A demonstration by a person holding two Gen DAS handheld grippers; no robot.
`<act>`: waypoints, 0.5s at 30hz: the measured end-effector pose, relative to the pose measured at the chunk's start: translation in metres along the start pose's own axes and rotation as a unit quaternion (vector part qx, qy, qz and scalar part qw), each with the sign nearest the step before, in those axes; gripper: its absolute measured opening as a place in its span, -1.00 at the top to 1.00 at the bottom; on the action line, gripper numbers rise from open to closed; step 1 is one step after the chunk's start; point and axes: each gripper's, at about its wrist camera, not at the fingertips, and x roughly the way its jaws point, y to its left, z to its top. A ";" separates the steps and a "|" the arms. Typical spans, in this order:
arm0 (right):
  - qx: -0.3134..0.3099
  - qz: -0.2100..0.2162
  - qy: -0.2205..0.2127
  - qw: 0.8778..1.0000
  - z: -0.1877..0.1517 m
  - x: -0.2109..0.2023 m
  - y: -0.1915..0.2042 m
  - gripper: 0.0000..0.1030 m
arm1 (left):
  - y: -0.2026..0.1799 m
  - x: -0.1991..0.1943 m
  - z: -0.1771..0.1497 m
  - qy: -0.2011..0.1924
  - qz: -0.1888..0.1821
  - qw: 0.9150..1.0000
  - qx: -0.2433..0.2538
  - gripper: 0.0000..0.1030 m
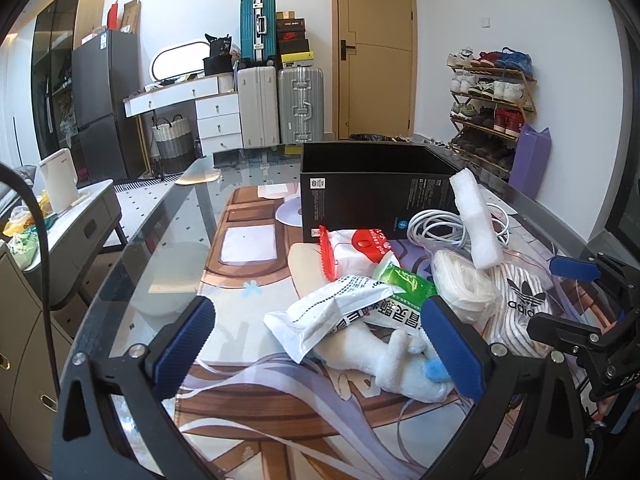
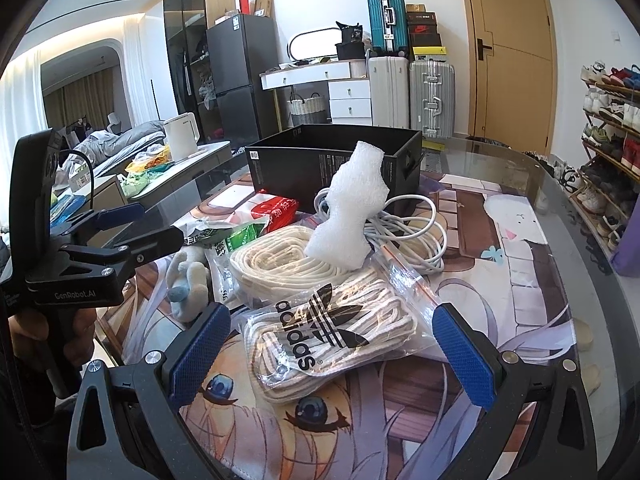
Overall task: Organize soft objects
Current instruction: 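Move the right tool toward the clear adidas bag of white laces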
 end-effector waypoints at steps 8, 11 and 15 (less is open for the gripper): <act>-0.007 -0.006 0.011 1.000 -0.001 0.004 0.003 -0.99 | 0.002 0.005 0.000 0.013 -0.003 1.000 -0.004 -1.00; -0.011 -0.011 0.015 1.000 -0.001 0.005 0.004 -0.99 | 0.003 0.007 -0.001 0.017 -0.007 1.000 -0.003 -1.00; -0.011 -0.013 0.020 1.000 0.000 0.007 0.003 -0.99 | 0.004 0.010 -0.002 0.022 -0.011 1.000 -0.004 -1.00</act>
